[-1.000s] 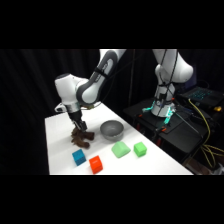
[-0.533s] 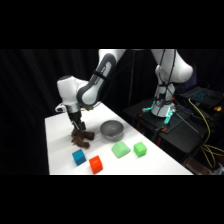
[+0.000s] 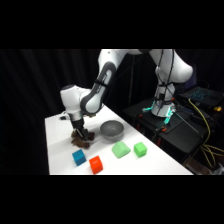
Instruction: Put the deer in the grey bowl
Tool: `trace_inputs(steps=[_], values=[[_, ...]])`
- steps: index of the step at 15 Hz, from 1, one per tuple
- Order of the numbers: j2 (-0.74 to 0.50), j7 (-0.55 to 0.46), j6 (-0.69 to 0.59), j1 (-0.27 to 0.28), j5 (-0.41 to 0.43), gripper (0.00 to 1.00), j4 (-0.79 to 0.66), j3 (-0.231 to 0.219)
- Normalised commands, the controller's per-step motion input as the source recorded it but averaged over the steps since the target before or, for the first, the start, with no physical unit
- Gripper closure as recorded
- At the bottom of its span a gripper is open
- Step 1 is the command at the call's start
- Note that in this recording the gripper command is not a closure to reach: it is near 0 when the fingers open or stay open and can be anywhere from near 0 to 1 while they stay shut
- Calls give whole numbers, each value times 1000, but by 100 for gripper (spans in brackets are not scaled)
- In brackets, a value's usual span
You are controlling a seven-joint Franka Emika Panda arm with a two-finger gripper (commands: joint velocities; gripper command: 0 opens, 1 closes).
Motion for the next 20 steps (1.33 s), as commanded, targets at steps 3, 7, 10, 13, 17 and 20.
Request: trace_inputs(steps=[3,7,10,13,17,20], values=[[257,-273,121,-42,34,100,296,57],[148,-229,107,-23,5,100,168,34],[-18,-145,4,9,0,65,68,13],[-225,-52,-161,38,23,48,-34,-7],[-592,34,-450,72,87,45,-218,-20],[-757,57,-434,87,146,45,-325,-67]])
